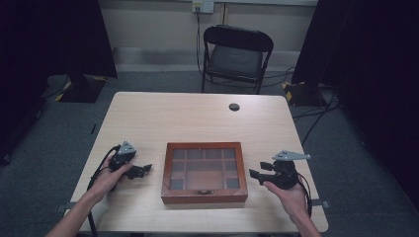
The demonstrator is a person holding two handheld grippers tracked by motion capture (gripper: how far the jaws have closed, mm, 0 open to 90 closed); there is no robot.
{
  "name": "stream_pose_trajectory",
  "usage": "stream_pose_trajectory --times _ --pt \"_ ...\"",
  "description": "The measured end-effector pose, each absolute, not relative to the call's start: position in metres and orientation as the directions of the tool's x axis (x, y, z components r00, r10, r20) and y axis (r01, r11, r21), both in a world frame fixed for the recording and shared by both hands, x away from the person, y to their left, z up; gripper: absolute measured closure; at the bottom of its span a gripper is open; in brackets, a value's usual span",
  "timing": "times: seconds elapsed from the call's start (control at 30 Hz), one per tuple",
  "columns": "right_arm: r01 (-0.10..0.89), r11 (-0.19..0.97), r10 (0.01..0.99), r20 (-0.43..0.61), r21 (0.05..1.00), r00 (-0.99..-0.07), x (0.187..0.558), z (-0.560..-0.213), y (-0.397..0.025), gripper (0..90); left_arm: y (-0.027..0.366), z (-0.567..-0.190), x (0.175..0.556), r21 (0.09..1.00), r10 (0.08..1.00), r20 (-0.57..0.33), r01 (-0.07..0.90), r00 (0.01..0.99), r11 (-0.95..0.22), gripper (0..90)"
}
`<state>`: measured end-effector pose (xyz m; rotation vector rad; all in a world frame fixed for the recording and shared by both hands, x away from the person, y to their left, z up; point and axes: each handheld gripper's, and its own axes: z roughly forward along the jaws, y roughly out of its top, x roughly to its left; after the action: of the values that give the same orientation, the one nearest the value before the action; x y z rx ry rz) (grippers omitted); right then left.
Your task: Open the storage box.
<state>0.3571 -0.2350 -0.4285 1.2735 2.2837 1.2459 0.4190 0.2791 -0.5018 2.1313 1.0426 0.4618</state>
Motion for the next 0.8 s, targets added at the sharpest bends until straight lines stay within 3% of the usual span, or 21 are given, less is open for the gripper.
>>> stream_pose_trajectory --times 0.33,0.8 --pt "0.545 0.295 0.705 0.206 0.784 -0.678 0.351 -0.421 -0.213 54.5 0.279 -0.502 0.419 0.728 0.792 0.009 0.539 0.611 -0.423 10.1" --pt "0.517 0.338 0.617 0.23 0.787 -0.753 0.346 -0.418 -0.189 59.0 0.279 -0.502 0.419 0.729 0.793 0.005 0.541 0.609 -0.42 10.2"
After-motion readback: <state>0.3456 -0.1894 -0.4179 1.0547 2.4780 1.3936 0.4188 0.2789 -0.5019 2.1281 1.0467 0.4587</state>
